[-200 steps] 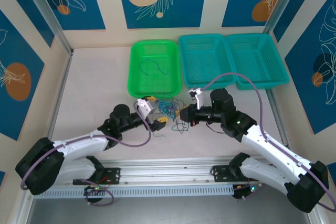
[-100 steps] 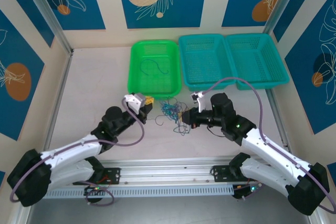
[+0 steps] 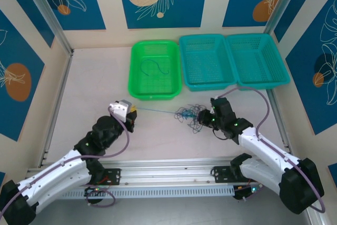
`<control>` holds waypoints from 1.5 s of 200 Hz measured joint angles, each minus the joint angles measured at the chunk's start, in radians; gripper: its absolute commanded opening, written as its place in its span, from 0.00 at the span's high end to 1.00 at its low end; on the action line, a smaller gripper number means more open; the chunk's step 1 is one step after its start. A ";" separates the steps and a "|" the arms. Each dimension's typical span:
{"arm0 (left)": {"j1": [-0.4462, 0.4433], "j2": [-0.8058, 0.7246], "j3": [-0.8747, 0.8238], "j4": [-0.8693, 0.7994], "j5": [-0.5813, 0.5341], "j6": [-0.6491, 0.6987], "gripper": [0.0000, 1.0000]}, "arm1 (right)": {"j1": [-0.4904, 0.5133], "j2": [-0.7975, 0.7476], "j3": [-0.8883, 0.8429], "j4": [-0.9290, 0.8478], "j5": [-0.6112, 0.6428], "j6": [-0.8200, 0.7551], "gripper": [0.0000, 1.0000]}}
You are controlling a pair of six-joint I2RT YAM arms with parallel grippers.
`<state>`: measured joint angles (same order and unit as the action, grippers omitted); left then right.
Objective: Untangle the cables
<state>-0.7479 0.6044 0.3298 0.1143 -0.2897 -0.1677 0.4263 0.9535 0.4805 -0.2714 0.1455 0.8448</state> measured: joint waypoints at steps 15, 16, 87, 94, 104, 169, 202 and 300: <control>0.002 -0.016 0.019 -0.086 -0.048 -0.024 1.00 | -0.082 0.003 -0.014 -0.026 -0.006 0.061 0.87; 0.002 -0.017 0.020 -0.091 -0.050 -0.025 1.00 | -0.089 0.004 -0.015 -0.029 -0.009 0.069 0.87; 0.074 -0.069 0.080 -0.332 -0.211 -0.154 1.00 | -0.500 0.000 -0.053 -0.216 -0.041 0.245 0.90; 0.086 -0.078 0.080 -0.341 -0.215 -0.163 1.00 | -0.541 -0.004 -0.053 -0.232 -0.041 0.249 0.90; 0.111 -0.098 0.080 -0.349 -0.240 -0.176 1.00 | -0.602 -0.011 -0.054 -0.257 -0.023 0.251 0.88; 0.182 -0.016 0.075 -0.280 -0.132 -0.190 1.00 | -0.548 -0.037 -0.053 -0.240 -0.113 0.094 0.31; 0.182 0.092 0.075 -0.263 -0.073 -0.190 1.00 | -0.238 -0.111 0.014 -0.247 -0.061 -0.042 0.10; 0.183 0.040 0.075 -0.253 -0.070 -0.190 1.00 | 0.329 0.431 0.322 -0.232 0.382 -0.125 0.01</control>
<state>-0.5648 0.6449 0.4046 -0.1387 -0.3599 -0.3580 0.7551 1.3842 0.8021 -0.5030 0.5274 0.7197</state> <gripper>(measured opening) 0.045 0.952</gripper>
